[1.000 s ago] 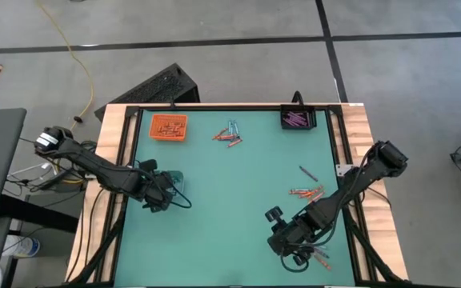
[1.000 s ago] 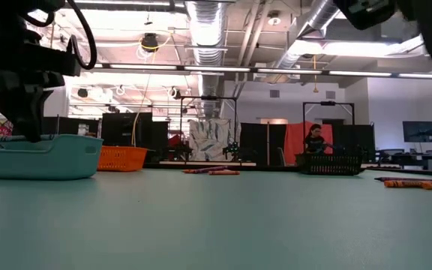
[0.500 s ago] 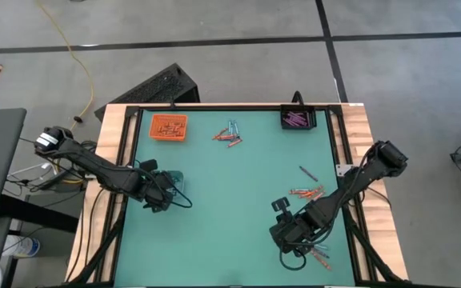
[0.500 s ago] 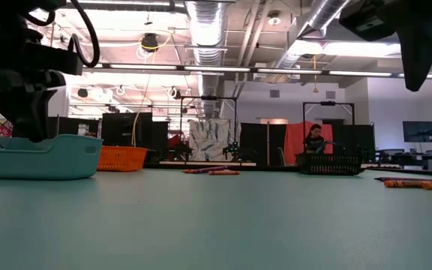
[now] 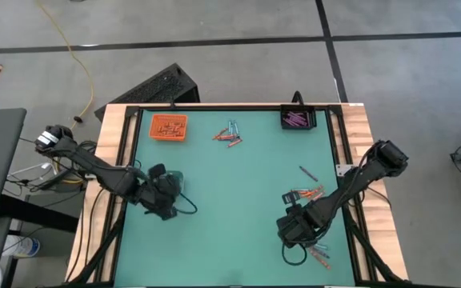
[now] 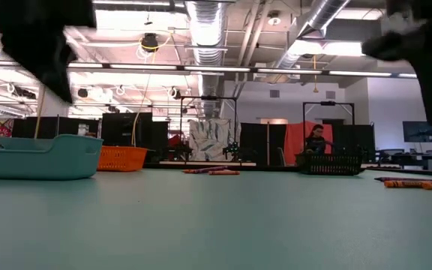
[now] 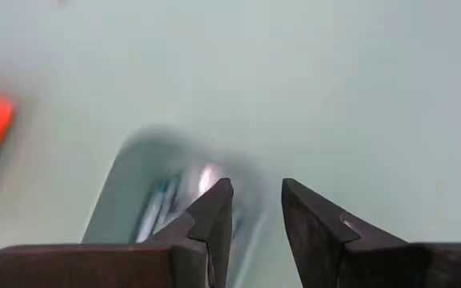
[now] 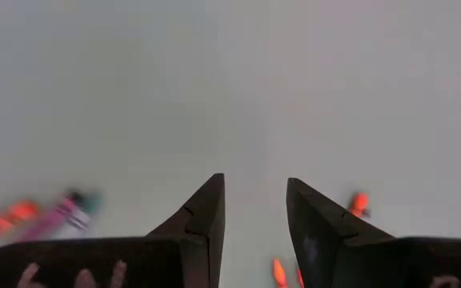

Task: Sort crayons
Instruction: Put the purple crayon into the black basket

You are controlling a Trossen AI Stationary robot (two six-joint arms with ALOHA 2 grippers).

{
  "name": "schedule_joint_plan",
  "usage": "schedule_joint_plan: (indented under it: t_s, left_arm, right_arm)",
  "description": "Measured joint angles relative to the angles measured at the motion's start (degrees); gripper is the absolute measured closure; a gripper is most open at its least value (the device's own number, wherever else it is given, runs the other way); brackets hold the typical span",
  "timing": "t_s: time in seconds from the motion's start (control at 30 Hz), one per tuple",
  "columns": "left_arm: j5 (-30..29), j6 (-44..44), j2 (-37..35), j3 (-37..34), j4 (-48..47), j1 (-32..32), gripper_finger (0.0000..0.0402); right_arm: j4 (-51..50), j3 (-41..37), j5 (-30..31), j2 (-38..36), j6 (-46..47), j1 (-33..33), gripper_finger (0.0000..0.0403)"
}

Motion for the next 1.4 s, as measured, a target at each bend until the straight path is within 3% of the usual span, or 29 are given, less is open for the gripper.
schedule_joint_plan:
  t_s: [0.17, 0.3, 0.63, 0.93, 1.03, 1.13, 1.4]
  left_arm:
    - [-7.9, 11.2, 0.1, 1.2, 18.6, -4.7, 0.0302]
    - [-10.9, 22.5, 2.3, 1.2, 33.2, -7.1, 0.0302]
    - [-11.8, 44.0, 19.9, 1.1, 56.1, -4.9, 0.0302]
    - [-0.3, 47.9, 34.0, 1.1, 71.5, -0.3, 0.0302]
    - [4.4, 47.6, 34.9, 2.0, 73.5, -0.2, 0.0302]
    - [6.9, 49.5, 34.9, 3.2, 73.6, -0.7, 0.0302]
    - [8.1, 51.7, 34.9, 4.7, 74.8, -1.3, 0.0302]
  right_arm:
    - [0.0, -7.2, 0.0, 0.0, 0.2, -2.7, 0.0275]
    - [-0.7, -10.5, 0.0, -2.1, 0.2, -6.9, 0.0275]
    - [1.4, -15.6, 7.3, -18.2, 6.4, -21.7, 0.0292]
    - [0.0, -21.4, 5.1, -23.4, 15.4, -33.5, 0.0295]
    - [-1.1, -22.6, 0.7, -22.9, 15.0, -38.5, 0.0295]
    - [-0.6, -23.5, -0.1, -22.9, 13.2, -42.6, 0.0295]
    - [1.1, -25.0, -3.2, -23.0, 8.3, -48.2, 0.0295]
